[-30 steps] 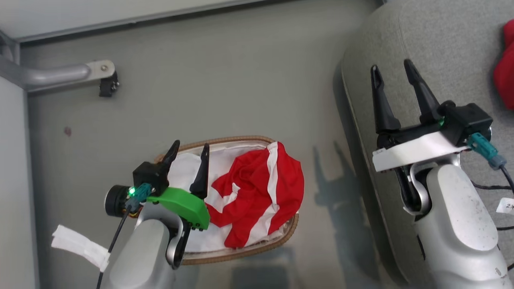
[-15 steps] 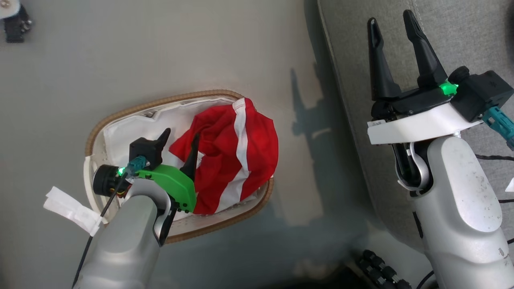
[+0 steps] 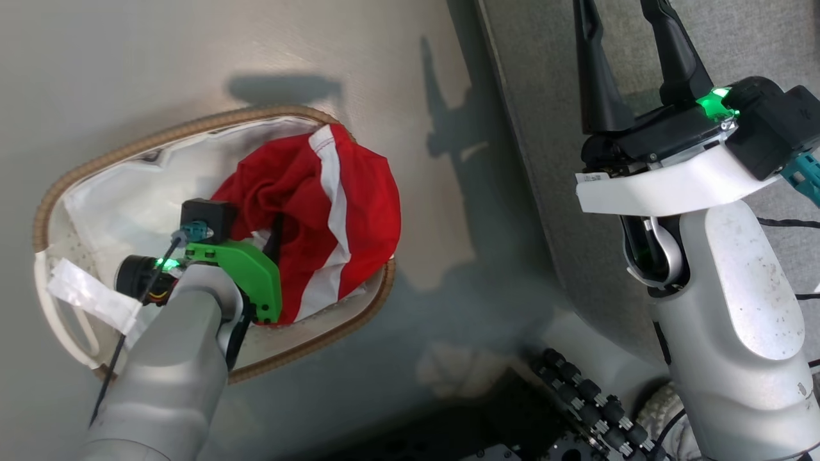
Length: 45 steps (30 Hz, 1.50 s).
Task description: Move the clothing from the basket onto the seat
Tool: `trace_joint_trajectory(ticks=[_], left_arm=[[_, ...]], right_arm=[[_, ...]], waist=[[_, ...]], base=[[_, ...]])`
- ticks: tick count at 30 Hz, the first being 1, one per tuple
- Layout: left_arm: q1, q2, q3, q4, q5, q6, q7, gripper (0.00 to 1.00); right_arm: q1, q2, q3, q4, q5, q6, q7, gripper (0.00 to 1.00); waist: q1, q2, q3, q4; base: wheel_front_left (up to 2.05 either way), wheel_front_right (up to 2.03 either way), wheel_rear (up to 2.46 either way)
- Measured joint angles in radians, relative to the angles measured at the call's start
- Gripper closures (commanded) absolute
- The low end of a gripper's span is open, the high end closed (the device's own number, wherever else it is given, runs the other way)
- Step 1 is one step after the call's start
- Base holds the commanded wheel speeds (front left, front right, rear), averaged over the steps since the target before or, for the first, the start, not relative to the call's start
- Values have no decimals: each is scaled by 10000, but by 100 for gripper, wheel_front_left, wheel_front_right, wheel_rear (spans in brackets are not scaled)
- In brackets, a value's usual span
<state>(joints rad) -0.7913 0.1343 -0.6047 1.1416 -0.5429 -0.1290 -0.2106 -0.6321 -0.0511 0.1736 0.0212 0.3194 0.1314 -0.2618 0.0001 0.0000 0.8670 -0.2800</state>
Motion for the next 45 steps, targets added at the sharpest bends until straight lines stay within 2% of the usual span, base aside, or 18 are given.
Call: trace_joint_trajectory(ticks=[6, 7, 8, 9, 19, 27, 35, 45], left_arm=[[-291, 86, -359, 518, -305, 0, 481, 0], [-297, 92, -435, 585, -393, 0, 558, 6], [-296, 92, -512, 608, -458, 0, 568, 64], [-294, 92, -575, 608, -508, 0, 568, 100], [503, -144, -1131, 430, -1175, 2, -174, 100], [1736, -495, -1390, -403, -1618, 2, -477, 100], [2996, -502, -537, -1950, -1214, 0, -533, 100], [4223, -587, 963, -4036, -167, 0, -533, 100]], right_arm=[[-75, 2, 63, -98, 12, 0, 0, 0], [-85, 4, 81, -94, 10, 0, 0, 0], [-85, 4, 84, -75, 8, 0, 0, 0], [-85, 6, 92, -52, -2, 0, 0, 0], [286, 8, 244, 545, -316, 0, 0, 0], [1436, 23, 928, 1415, -510, 0, 0, 0], [2448, 21, 1062, 2040, -525, 0, 0, 0], [3423, 21, 1005, 2533, -723, 0, 0, 0]], waist=[[0, 0, 360, -227], [0, 0, 385, -255], [0, 0, 376, -265], [0, 0, 353, -269], [0, 0, -650, -114], [-1, 0, -2311, 376], [-1, 0, -3864, 943], [-1, 0, -5732, 1618]], base=[[0, 0, 0], [0, 0, 0], [0, 0, 0], [0, 0, 0], [0, 0, 0], [0, 0, 0], [0, 0, 0], [0, 0, 0]])
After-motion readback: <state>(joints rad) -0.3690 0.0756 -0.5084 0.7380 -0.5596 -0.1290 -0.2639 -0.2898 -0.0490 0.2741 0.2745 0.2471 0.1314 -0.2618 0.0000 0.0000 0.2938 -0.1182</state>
